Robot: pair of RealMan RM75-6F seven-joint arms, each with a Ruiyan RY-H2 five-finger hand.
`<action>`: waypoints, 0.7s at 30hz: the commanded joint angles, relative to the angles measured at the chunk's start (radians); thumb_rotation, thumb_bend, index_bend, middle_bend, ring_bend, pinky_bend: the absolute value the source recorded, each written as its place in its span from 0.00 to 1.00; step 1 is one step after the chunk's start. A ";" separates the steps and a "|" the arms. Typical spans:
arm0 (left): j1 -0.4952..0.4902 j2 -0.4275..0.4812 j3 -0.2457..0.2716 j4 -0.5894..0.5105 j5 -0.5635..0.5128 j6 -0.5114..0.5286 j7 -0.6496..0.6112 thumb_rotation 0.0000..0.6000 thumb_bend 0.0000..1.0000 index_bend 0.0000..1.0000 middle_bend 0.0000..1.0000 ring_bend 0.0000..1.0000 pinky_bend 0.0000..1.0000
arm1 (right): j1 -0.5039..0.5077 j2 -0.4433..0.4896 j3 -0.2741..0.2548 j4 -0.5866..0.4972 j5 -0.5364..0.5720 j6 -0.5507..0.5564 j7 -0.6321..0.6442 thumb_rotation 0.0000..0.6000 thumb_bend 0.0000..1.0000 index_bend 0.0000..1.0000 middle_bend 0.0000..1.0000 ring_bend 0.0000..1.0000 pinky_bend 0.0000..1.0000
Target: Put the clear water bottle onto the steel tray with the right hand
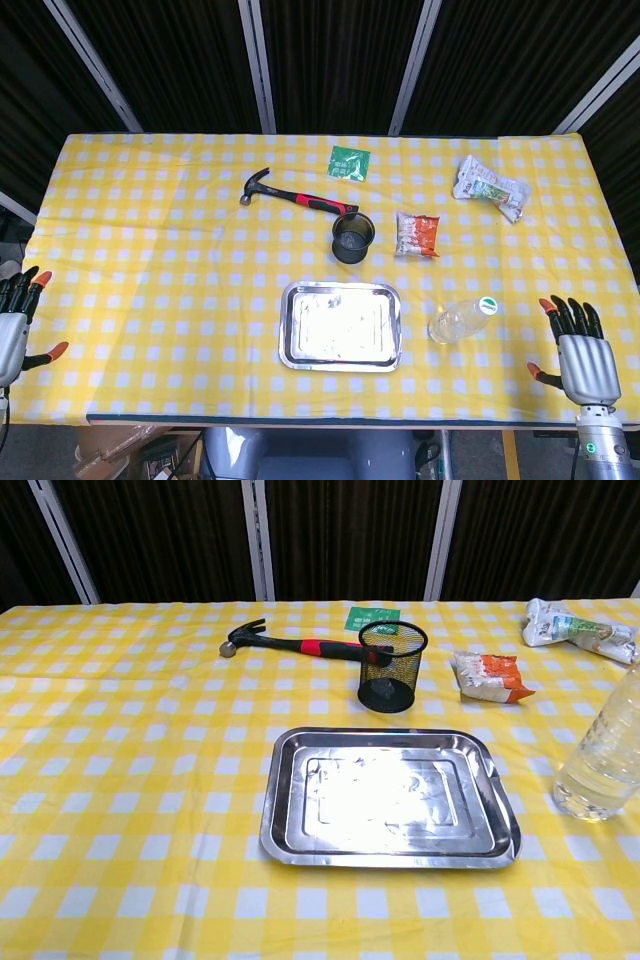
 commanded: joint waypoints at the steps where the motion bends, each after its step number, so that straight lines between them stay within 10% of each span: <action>1: 0.008 0.000 0.007 -0.006 0.018 0.018 0.004 1.00 0.19 0.05 0.00 0.00 0.00 | 0.018 0.010 0.001 -0.009 0.011 -0.054 0.095 1.00 0.17 0.12 0.10 0.03 0.00; 21: 0.011 0.008 -0.002 -0.015 -0.020 0.007 0.016 1.00 0.19 0.05 0.00 0.00 0.00 | 0.216 0.039 0.065 -0.018 0.130 -0.508 0.640 1.00 0.12 0.07 0.06 0.00 0.00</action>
